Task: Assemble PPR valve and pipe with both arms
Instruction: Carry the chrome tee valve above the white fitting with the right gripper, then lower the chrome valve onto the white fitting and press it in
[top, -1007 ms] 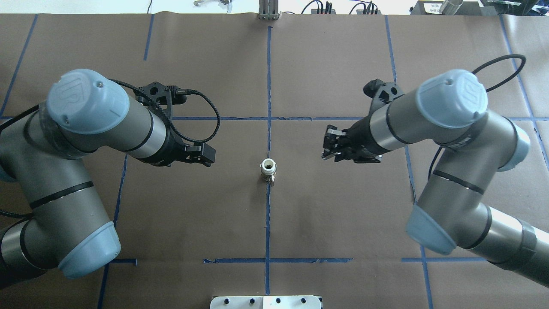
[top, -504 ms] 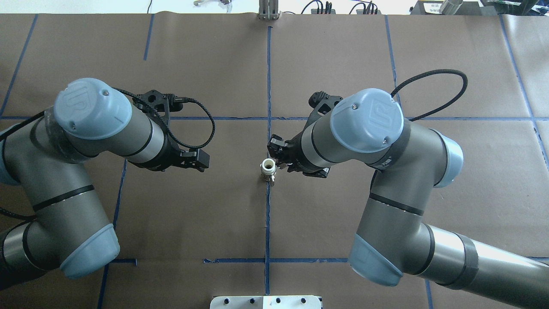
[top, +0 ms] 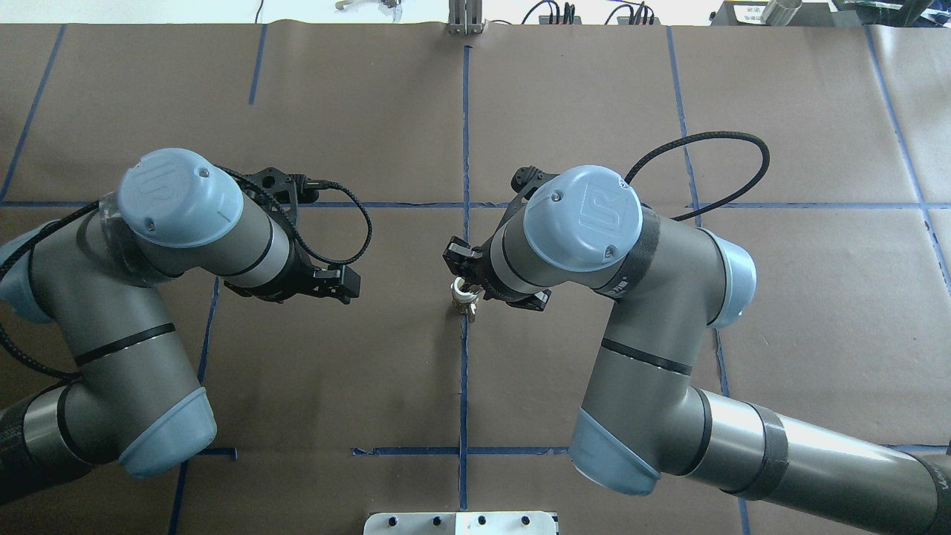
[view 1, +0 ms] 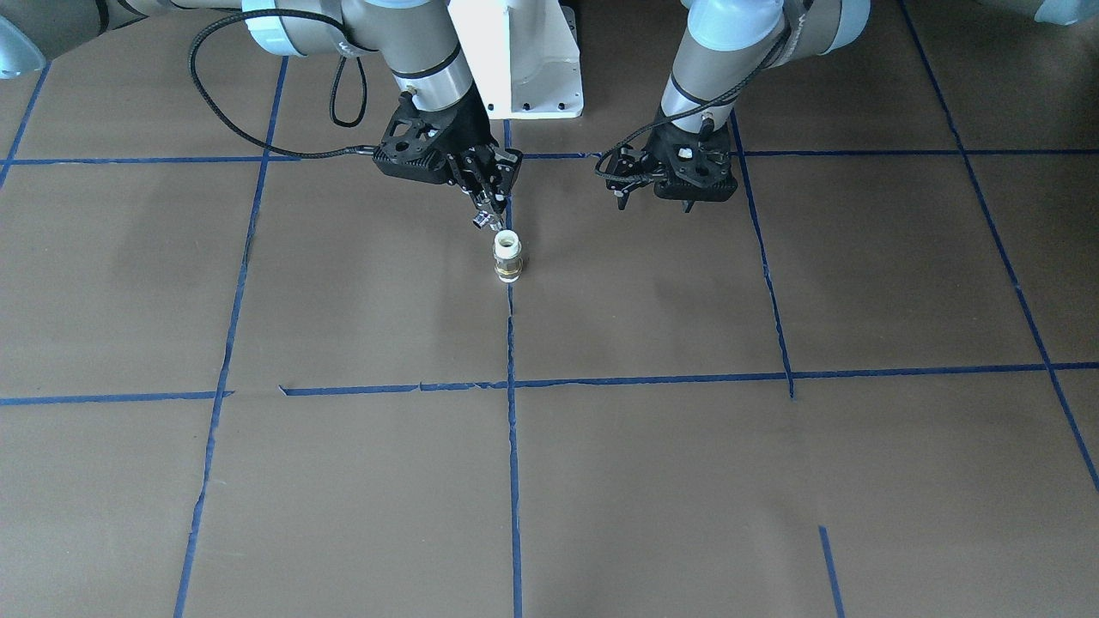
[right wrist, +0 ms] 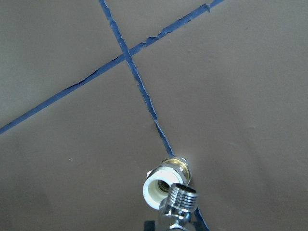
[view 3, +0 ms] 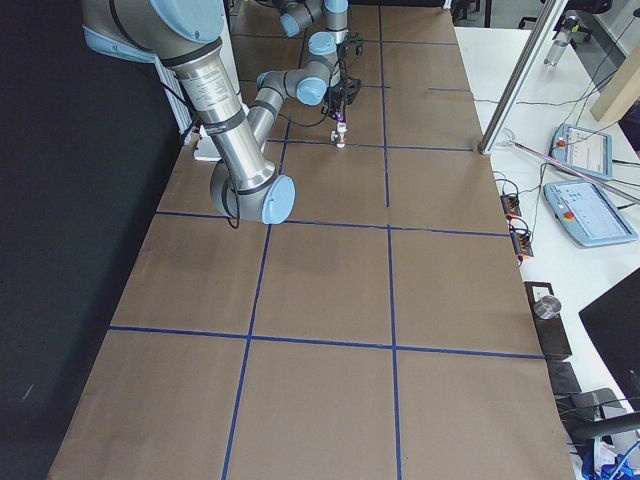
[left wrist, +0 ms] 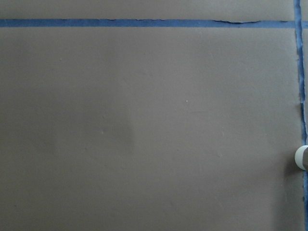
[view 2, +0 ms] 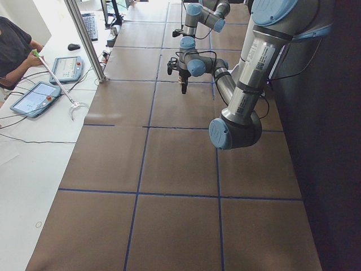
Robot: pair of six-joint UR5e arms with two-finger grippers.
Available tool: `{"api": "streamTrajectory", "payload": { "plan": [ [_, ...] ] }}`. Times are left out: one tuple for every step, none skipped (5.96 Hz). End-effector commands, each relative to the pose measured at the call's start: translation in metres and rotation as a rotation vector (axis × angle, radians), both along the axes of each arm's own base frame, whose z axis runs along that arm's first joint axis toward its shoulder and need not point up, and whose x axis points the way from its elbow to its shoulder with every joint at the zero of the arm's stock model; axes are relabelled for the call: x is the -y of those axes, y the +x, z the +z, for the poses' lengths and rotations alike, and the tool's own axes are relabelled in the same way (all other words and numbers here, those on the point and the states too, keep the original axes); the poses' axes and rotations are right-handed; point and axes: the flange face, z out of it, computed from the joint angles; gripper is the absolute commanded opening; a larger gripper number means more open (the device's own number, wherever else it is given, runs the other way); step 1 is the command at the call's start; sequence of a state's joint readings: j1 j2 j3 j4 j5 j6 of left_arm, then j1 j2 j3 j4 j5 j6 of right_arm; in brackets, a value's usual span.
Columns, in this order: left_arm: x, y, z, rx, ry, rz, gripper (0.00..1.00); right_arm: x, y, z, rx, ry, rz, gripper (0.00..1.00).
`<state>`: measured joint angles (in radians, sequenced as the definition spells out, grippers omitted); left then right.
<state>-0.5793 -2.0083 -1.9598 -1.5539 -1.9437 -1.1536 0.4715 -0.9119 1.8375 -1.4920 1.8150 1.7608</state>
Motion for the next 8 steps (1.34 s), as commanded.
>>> {"api": "streamTrajectory", "payload": {
  "plan": [
    [0.000,0.001,-0.002,-0.003,0.002,0.001,0.96,0.007,-0.014,0.000,-0.019,-0.010,0.000,0.00],
    [0.000,0.001,-0.003,-0.004,0.004,0.002,0.96,0.009,-0.018,-0.004,-0.019,-0.011,0.001,0.00],
    [0.000,0.002,-0.003,-0.004,0.004,0.004,0.96,0.009,-0.019,-0.004,-0.019,-0.011,0.001,0.00],
    [0.000,0.002,-0.003,-0.004,0.004,0.004,0.96,0.010,-0.021,-0.006,-0.019,-0.011,0.001,0.00],
    [0.000,0.002,-0.004,-0.005,0.004,0.003,0.96,0.011,-0.025,-0.006,-0.024,-0.014,-0.001,0.00],
    [0.000,0.002,-0.003,-0.004,0.003,0.003,0.96,0.012,-0.025,-0.005,-0.025,-0.014,0.001,0.00],
    [0.000,0.002,-0.004,-0.005,0.004,0.003,0.96,0.012,-0.025,-0.004,-0.028,-0.016,0.001,0.00],
    [0.000,0.002,-0.004,-0.005,0.004,0.001,0.96,0.012,-0.025,-0.003,-0.029,-0.016,0.001,0.01]
  ]
}}
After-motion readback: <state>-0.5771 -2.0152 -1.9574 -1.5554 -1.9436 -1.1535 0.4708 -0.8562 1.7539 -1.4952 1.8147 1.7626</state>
